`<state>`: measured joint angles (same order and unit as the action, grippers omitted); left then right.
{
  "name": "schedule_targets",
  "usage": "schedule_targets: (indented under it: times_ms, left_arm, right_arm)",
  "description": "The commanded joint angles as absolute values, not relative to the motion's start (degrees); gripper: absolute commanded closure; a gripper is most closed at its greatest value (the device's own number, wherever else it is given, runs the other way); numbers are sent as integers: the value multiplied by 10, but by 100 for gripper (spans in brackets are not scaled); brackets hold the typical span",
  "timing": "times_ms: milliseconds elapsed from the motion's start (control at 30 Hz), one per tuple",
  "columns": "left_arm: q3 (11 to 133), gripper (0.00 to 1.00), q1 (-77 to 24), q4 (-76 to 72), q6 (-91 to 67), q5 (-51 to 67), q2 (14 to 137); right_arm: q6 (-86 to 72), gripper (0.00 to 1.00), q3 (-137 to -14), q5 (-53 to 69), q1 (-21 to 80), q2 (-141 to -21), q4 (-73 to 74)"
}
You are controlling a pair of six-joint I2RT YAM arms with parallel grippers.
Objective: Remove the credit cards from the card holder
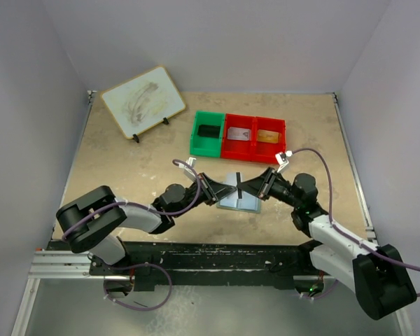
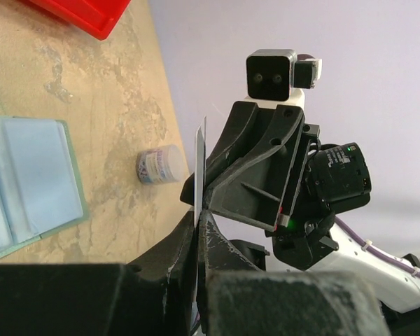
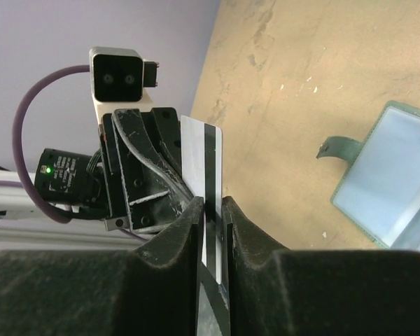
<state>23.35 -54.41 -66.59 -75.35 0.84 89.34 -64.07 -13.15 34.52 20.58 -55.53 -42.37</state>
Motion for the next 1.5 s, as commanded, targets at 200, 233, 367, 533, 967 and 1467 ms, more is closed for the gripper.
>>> schedule_targets:
  times_ms: [200,233,367,533,967,1467]
  left_arm:
    - [255,100,-547,-657,-729,16,865]
    - [254,100,-546,-659,-729,16,864]
    - [255,100,-547,-653,-725,20,862]
    - [245,84,-547,-636,-721,4,859]
    - [236,63,-545,-452,-671,-78,825]
    - [339,67,-548,-401,-624,-36,953]
  right_arm:
    - [-656,100,-154,394,207,-530,-472]
    - [-656,100,-155,394,207,-527,-468]
    - [-654,100,-162,395,207,-526,-459]
    - [-647,100,-162,377,206,-521,-434]
    - [-567,100,-170,275,207,-541,-229]
    - [-520,100,-167,177,207,-645,-248]
